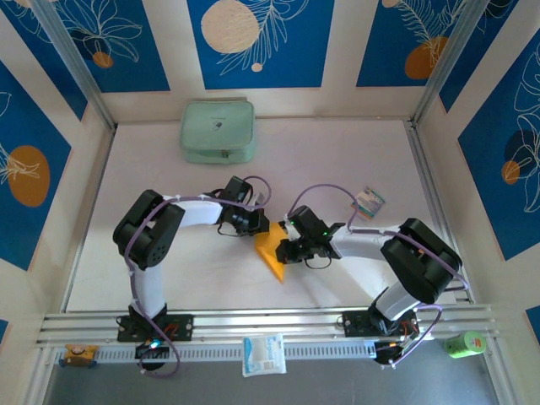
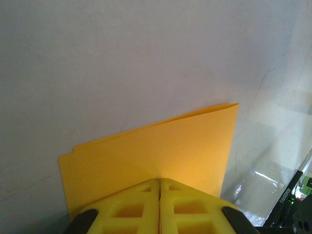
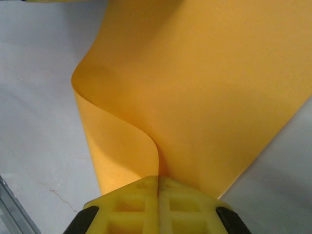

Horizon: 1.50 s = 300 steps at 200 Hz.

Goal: Fold a paper plane with a square sheet of paper (pick it up from the middle)
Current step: Third fold the triangle at the center of the table.

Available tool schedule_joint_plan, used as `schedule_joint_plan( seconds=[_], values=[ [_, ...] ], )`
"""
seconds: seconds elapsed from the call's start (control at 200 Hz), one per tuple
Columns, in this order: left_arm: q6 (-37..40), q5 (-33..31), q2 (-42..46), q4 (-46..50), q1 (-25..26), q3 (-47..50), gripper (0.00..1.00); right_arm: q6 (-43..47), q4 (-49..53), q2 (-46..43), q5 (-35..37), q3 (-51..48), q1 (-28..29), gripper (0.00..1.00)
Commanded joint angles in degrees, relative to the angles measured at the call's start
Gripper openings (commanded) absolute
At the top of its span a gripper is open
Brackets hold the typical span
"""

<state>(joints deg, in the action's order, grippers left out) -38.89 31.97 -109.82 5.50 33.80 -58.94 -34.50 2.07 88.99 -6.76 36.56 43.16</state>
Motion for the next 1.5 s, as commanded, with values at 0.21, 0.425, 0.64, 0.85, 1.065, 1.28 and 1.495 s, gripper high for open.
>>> schedule_joint_plan(
  seconds=[0.21, 0.425, 0.64, 0.85, 1.065, 1.28, 1.495],
  values=[
    [0.19, -0.94, -0.43, 2.06, 0.04, 0.84, 0.09, 0.58, 1.97, -0.06, 0.88, 0.98, 0.53, 0.03],
    [0.21, -0.85, -0.31, 2.05, 0.04, 0.93, 0.09, 0.49, 2.15, -2.15, 0.61, 0.01, 0.53, 0.03],
    [0.04, -0.76, -0.22, 1.66, 0.04, 1.11, 0.09, 0.58, 2.53, -1.15, 0.0, 0.62, 0.61, 0.03],
    [0.05, -0.63, -0.2, 1.6, 0.04, 1.28, 0.09, 0.32, 2.95, -1.28, 0.08, 0.16, 0.95, 0.03],
    [-0.07, -0.54, -0.31, 1.28, 0.01, 1.37, 0.09, 0.3, 3.3, -0.42, 0.58, 0.67, 1.05, 0.03],
    [-0.09, -0.59, -0.21, 1.35, 0.03, 1.34, 0.09, 0.49, 3.7, 0.57, 1.23, 1.53, 1.05, 0.03],
    [-0.05, -0.5, -0.22, 1.41, 0.04, 1.34, 0.09, 0.75, 4.09, 0.63, 1.75, 1.91, 1.05, 0.03]
  ],
)
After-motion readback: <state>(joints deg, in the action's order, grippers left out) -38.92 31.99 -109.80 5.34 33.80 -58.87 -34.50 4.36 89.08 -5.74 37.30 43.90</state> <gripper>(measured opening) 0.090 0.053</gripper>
